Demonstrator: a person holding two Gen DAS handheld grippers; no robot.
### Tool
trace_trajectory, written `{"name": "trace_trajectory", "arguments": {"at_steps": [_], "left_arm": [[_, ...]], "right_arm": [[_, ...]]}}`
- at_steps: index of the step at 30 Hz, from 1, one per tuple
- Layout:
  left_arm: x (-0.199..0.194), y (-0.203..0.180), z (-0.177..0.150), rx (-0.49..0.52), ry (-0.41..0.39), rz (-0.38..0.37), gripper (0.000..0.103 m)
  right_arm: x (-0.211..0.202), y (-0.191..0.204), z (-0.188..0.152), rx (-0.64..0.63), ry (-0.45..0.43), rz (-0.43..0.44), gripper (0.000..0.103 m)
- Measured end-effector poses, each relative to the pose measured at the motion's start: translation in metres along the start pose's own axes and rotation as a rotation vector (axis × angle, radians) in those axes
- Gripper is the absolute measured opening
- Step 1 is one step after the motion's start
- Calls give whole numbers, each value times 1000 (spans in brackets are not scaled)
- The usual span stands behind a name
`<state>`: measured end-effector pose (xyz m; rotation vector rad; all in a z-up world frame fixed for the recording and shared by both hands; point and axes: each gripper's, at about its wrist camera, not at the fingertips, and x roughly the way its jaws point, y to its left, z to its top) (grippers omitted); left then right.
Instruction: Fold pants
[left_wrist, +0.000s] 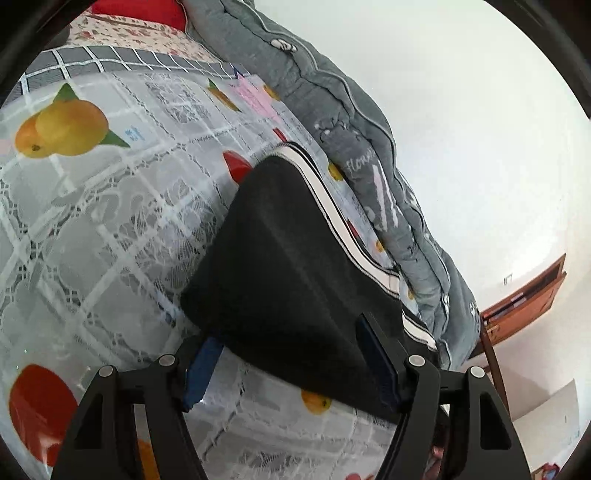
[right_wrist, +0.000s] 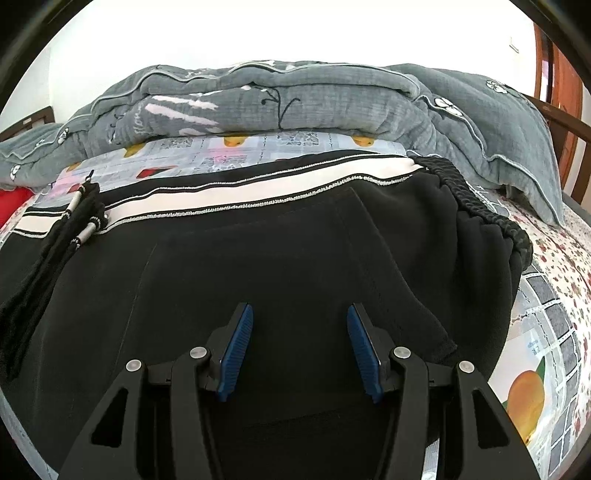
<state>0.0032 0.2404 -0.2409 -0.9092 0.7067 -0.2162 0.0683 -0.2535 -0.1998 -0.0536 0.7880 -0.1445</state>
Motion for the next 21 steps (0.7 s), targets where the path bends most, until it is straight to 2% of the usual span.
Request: {"name": "trace_trajectory", "arguments": {"at_steps": [9,12,15,17,20,21], "left_arm": [[12,-6,6,6,-65,59,70],[7,-4,0,-19,-48,27,67],[5,3,-1,-56,-63,18,62],[7,5,4,-56,-78,55,57],[13,2,11,-61,-60,98,51],[15,0,12,-65,-49,136,41]], "right_arm": [[2,1,1,-8,0,-12,54],[1,-1,0,0,-2,-1,54],[1,0,0,-5,-2,-7,54],[1,0,0,0,-2,-3,54],[1,0,0,3,-1,3,54],[1,-1,0,7,1,7,54]]}}
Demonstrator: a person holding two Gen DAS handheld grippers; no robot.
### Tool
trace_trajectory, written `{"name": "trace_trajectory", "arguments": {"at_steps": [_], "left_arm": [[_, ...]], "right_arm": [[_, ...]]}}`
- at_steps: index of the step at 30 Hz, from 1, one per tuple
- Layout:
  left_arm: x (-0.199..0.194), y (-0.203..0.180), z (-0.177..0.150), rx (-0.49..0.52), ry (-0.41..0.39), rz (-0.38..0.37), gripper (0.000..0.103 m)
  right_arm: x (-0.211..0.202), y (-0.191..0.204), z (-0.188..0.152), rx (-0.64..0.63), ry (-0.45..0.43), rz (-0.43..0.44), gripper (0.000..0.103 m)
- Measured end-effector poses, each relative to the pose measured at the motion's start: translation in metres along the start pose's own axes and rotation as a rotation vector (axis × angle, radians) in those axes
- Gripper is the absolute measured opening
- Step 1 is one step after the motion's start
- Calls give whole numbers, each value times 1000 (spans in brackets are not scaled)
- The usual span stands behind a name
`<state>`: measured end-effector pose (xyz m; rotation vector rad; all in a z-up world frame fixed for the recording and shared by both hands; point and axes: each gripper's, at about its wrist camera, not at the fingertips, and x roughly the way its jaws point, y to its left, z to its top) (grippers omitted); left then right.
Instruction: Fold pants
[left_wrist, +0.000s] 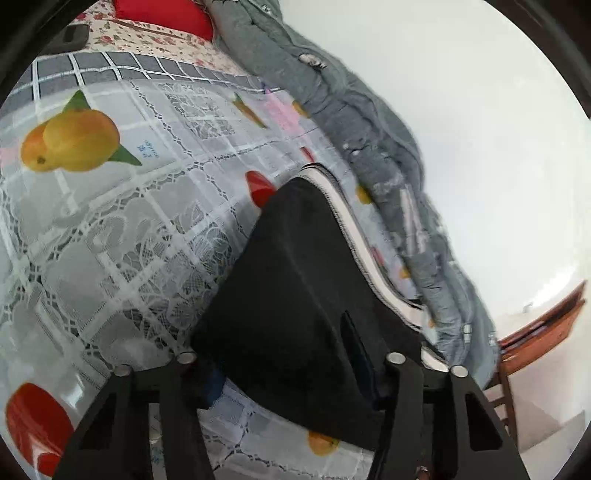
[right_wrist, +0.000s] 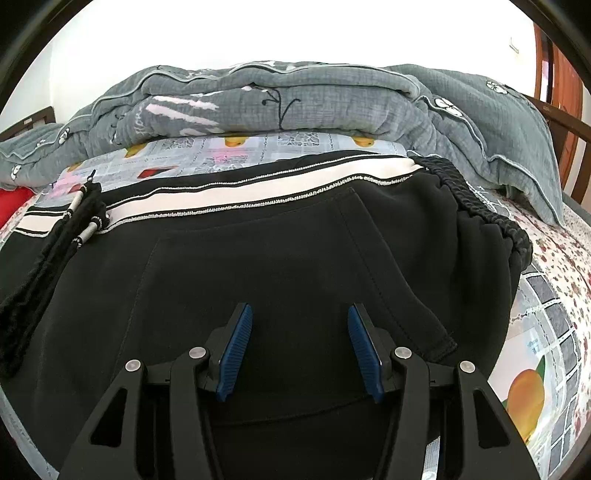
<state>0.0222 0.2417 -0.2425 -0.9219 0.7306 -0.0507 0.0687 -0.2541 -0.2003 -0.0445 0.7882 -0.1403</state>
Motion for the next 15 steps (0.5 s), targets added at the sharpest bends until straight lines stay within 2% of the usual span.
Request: {"name": "trace_trajectory", "arguments": {"at_steps": [2,3,4,8,11,13,15], "left_arm": [[0,-5,2,6,17,50,33],[1,-7,3,20,28,60,22],[-1,-11,3,30,24,66,19],[-11,-38,5,80,-18,82,15],[-16,-71,8,121,-39,45,14],[-19,-100,5,191,-65,29,14],[-16,-134,-5,287,-86,13,14]], "right_arm": [[0,-2,1,7,4,6,54],[0,-2,1,10,4,7,55],[0,-2,1,10,4,6,55],[1,-4,3,-4,11,14,55],[-3,-6,7,-23,32,41,55],[-14,-15,11,-26,44,69,55],[-28,-30,14,13,11,83,55]]}}
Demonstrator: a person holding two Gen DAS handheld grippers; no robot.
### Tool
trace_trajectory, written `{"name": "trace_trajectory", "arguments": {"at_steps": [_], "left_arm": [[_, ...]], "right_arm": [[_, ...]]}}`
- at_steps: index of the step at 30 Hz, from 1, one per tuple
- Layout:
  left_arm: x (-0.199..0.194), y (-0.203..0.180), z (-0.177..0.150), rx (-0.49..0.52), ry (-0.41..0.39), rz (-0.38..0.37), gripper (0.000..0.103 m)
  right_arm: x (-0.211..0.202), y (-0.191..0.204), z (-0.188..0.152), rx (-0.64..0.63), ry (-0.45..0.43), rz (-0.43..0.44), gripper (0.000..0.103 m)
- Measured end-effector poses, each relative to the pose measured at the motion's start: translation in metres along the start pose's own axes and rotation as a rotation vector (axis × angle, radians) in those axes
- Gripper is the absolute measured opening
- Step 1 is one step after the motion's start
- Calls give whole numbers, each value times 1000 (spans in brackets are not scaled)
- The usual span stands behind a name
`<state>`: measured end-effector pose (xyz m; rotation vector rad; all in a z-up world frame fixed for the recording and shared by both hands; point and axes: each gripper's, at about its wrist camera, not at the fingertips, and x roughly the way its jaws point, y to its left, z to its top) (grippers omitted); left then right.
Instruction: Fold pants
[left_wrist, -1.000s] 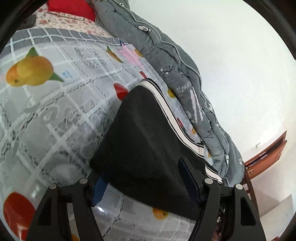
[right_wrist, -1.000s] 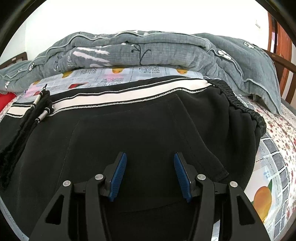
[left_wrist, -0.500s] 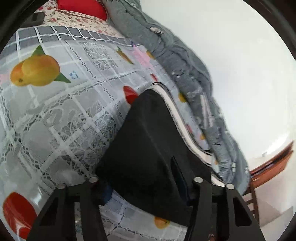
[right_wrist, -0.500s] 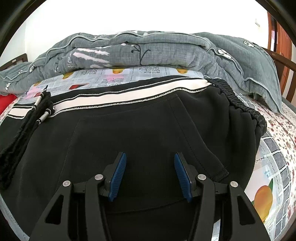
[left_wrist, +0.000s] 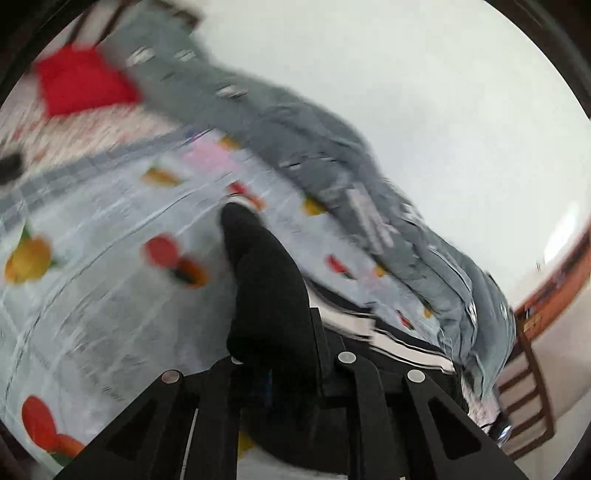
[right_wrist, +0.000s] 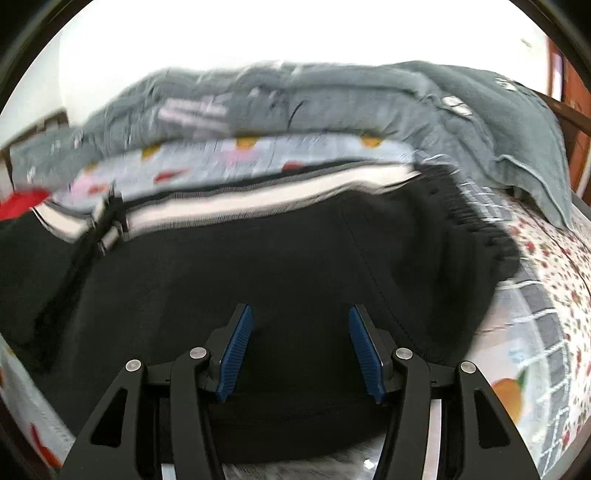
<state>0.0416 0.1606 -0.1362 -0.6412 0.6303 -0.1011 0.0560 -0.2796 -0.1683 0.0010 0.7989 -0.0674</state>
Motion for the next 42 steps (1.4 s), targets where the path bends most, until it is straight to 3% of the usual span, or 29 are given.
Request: {"name": "trace_trajectory", "arguments": {"at_steps": [4,9,16,18,21,24,28,31,33,36,40,41,42], "left_arm": [[14,-73,-14,178,10,-62,14],[56,-141,-58,286,104,-172,14],[125,-176,-130,330,321,-225,14],[125,-179,-138,372,319,-217,15],[104,-177,-132,413,319,-317,28],[82,-166,-118,435,307,-415,54],[47,-140,-107,489,192,-319,65],[34,-113,-101,497,151,-222,66],[33,-91,-98,479,164,-156,66],[27,-62,-105,435,208,-177,69],[34,-53,-121,410,244,-162,70],[39,-54,-126,400,262,-166,70],[41,-53,-129,399,271,-162,70]], "right_arm": [[-33,-33,14,43,-68,9,55],[-52,-61,16,65,-110,-16,55],[-33,-81,-4,82,-49,-25,55],[-27,-82,-8,90,-31,-4,55],[-27,-77,-8,94,-34,50,55],[-29,-65,-3,90,-45,114,55],[-31,-46,4,110,-52,227,55],[-25,-33,7,135,-33,295,58],[-17,-23,6,151,-2,357,58],[3,-12,3,198,56,454,58],[35,8,-2,247,172,541,56],[39,13,-2,245,176,532,51],[41,19,0,234,176,506,37]]}}
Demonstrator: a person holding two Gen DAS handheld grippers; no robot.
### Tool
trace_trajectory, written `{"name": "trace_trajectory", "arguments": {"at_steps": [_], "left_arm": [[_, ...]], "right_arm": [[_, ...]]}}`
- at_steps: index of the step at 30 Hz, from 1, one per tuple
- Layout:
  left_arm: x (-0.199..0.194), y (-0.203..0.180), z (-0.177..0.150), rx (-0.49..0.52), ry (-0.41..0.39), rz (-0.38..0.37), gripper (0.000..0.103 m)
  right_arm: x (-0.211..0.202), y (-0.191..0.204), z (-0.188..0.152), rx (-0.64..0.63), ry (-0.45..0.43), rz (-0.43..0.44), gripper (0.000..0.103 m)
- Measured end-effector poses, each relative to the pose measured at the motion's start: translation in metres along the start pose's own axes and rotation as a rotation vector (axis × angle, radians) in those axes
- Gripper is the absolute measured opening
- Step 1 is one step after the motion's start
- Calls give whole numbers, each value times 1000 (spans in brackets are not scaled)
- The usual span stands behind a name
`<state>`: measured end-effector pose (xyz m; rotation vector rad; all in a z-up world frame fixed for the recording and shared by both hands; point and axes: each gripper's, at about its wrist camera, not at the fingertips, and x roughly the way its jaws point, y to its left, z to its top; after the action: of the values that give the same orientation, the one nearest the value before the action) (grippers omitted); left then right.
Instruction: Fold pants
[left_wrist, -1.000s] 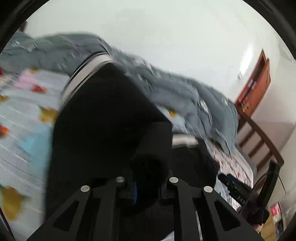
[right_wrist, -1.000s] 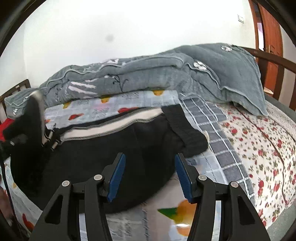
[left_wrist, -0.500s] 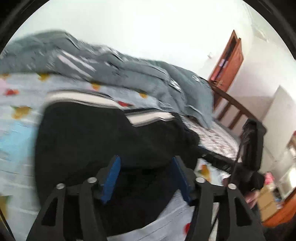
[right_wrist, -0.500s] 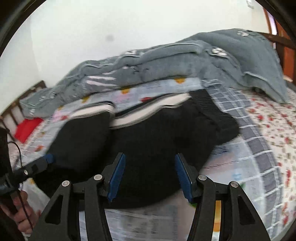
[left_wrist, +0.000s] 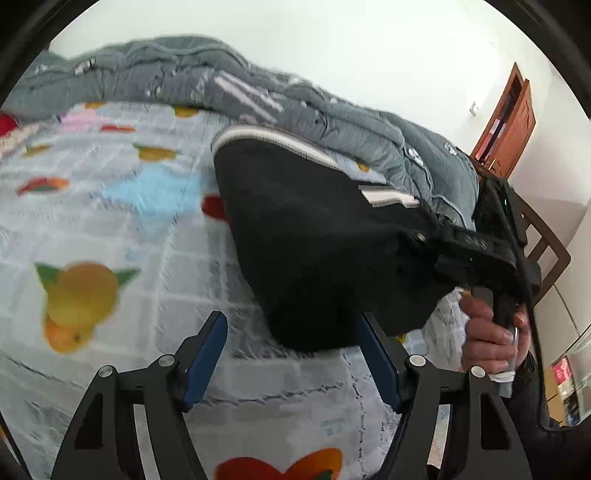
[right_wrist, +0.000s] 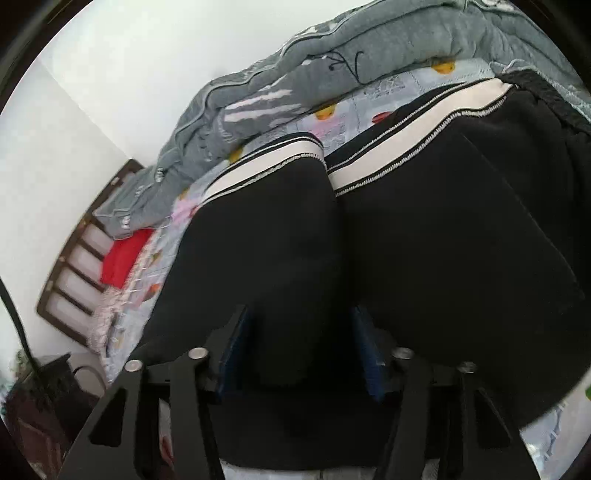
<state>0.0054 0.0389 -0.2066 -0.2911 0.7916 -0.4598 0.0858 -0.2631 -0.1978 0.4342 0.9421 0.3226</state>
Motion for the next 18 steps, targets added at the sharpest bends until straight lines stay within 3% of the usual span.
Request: {"name": "trace_trajectory", "arguments": {"at_steps": [1,5,8,11,14,16,18], "left_arm": [[4,-4,-2,9,-3,18,72],[14,-22,-7,81,-14,102,81],[30,-41,-7,167,-23,245,81],[37,-54,-6,219,-43,327,81],[36,-58,-2,206,-44,291,81],[30,-61,0,189,-56,200,81],[26,-70,2,188,-73,133,83]], "right_arm": [[0,3,2,-7,3,-8,25],[-32,27,18,-123,-87,-6,21],[-61,46,31,-236,-175,-82,20],[-84,43,47,-283,-226,-138,19],[-122,18,60,-279,-328,-234,18],[-143,-17,64,-220,-393,-328,18],[-143,-51,58,-194,-390,-452,18]]}}
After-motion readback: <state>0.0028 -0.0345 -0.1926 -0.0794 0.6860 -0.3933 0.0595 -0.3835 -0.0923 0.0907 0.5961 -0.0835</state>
